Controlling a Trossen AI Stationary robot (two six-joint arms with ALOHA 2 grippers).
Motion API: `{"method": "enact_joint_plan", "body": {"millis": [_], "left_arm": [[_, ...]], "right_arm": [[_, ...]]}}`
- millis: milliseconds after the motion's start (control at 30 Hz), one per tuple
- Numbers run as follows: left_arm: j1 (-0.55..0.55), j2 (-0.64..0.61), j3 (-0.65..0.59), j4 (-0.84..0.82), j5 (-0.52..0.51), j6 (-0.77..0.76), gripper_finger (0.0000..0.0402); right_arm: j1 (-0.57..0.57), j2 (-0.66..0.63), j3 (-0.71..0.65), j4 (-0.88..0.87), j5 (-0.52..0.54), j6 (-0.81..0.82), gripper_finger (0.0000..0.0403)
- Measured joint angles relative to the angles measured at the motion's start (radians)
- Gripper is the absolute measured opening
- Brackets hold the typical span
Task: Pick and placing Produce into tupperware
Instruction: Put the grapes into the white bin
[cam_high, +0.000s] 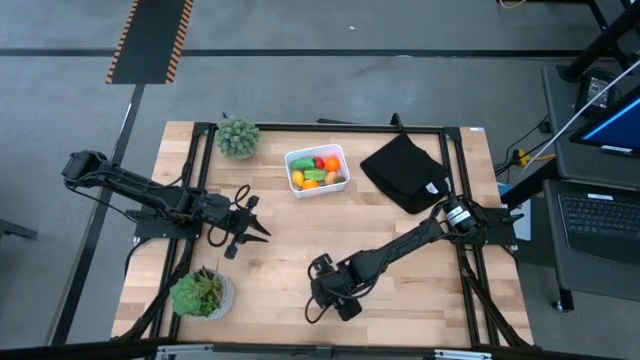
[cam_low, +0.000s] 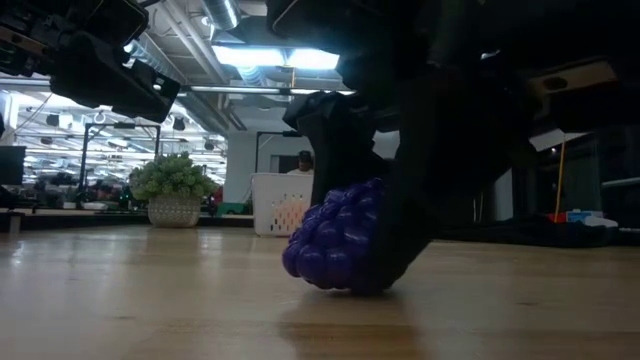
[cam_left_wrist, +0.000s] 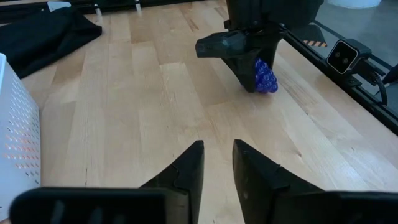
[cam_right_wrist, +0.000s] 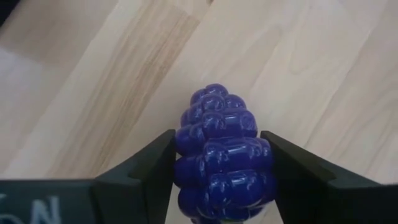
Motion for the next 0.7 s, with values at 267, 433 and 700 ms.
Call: {"method": "enact_joint_plan", "body": {"millis": [267,433,700], "left_arm": [[0.000,0.000,0.000,0.000,0.000,0.000,0.0086],[0.000,0.000,0.000,0.000,0.000,0.000,0.0090],[0.000,0.000,0.000,0.000,0.000,0.000,0.0080]], "right_arm": [[-0.008,0.000,0.000,0.000,-0.004,0.090,0.0226],[-0.015,-0.002,0.037,-0.053,0.004,0.090,0.0213],[-0.055,-0.004,0.202,-0.283,0.084,0.075,0.0218]]}}
